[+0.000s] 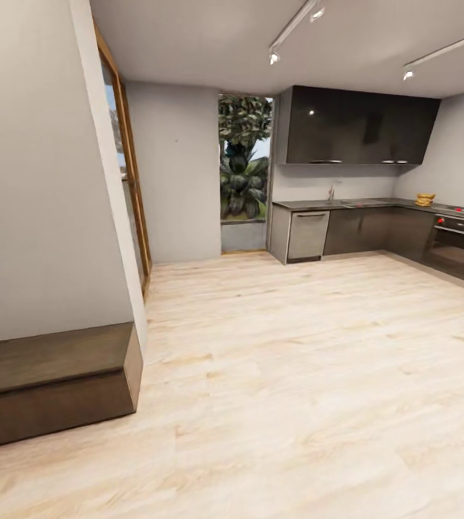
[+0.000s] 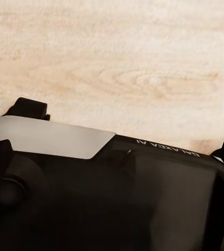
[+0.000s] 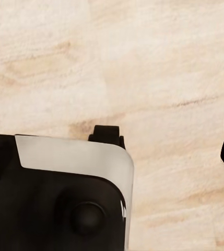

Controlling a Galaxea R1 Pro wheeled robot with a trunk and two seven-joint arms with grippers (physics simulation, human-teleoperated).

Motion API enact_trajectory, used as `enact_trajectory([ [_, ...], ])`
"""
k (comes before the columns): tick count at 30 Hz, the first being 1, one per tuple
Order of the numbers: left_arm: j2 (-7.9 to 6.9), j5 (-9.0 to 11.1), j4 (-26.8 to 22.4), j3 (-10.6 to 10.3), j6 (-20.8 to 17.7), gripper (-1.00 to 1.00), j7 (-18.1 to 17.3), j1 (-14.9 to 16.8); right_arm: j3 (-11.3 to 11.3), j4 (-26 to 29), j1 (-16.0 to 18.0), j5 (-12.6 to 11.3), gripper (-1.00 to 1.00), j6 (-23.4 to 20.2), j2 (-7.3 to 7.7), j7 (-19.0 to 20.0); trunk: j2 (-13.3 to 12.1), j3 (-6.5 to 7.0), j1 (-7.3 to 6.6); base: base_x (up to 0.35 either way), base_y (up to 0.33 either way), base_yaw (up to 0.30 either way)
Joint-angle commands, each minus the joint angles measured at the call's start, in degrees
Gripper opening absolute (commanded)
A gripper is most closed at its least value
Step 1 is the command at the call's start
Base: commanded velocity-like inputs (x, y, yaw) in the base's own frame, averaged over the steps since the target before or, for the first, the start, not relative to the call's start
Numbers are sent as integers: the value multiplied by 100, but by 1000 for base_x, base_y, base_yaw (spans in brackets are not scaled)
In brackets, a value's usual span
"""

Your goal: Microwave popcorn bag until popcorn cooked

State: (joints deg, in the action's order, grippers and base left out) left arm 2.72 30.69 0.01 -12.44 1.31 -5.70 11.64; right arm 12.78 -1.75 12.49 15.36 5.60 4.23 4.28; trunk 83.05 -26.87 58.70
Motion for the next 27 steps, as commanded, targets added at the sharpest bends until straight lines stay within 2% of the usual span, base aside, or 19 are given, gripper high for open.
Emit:
enact_trajectory([
  [1, 1, 60, 8, -48, 16, 100, -19, 5, 48, -18, 8, 46, 100, 28, 1, 11, 3, -6, 3, 322, 0, -91],
  [27, -21, 60, 6, -48, 18, 100, -19, 5, 41, -18, 8, 46, 100, 10, -1, 16, 3, -6, 3, 315, 0, -162],
])
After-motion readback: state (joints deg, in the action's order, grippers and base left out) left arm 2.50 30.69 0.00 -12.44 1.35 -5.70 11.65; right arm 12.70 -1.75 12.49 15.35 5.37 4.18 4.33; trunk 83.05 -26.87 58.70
